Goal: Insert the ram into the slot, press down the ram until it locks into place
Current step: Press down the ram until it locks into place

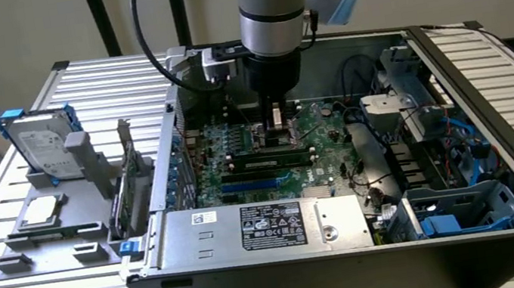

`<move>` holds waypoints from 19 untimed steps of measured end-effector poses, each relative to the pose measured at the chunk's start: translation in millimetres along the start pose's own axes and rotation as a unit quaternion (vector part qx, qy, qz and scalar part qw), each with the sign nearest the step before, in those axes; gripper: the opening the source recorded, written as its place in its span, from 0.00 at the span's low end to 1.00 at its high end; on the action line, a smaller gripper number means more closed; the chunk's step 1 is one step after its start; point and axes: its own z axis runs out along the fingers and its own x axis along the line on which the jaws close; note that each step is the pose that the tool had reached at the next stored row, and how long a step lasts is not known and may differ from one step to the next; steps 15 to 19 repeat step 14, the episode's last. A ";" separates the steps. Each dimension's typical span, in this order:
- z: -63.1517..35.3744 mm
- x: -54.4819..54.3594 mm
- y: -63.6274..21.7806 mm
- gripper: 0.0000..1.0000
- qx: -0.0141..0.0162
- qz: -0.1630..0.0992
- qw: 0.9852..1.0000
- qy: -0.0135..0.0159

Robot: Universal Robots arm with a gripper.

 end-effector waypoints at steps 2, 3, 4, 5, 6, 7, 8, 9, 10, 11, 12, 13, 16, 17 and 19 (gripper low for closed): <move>0.0 0.0 0.0 0.10 0.000 0.000 1.000 0.000; 0.0 0.0 0.0 0.10 0.000 0.000 1.000 0.000; 0.0 0.0 0.0 0.10 0.000 0.000 1.000 0.000; -0.1 0.0 0.0 0.10 0.000 0.000 1.000 0.000; -0.1 0.0 0.0 0.10 0.000 0.000 1.000 0.000; -0.1 0.0 0.0 0.10 0.000 0.000 1.000 0.000; -0.1 0.0 0.0 0.10 0.000 0.000 1.000 0.000; -0.1 0.0 0.0 0.10 0.000 0.000 1.000 0.000; -0.1 0.0 0.0 0.10 0.000 0.000 1.000 0.000; -0.1 0.0 0.0 0.10 0.000 0.000 1.000 0.000; -0.1 0.0 0.0 0.10 0.000 0.000 1.000 0.000; -0.1 0.0 0.0 0.10 0.000 0.000 1.000 0.000; -0.1 0.0 0.0 0.10 0.000 0.000 1.000 0.000; -0.1 0.0 0.0 0.10 0.000 0.000 1.000 0.000; -0.1 0.0 0.0 0.10 0.000 0.000 1.000 0.000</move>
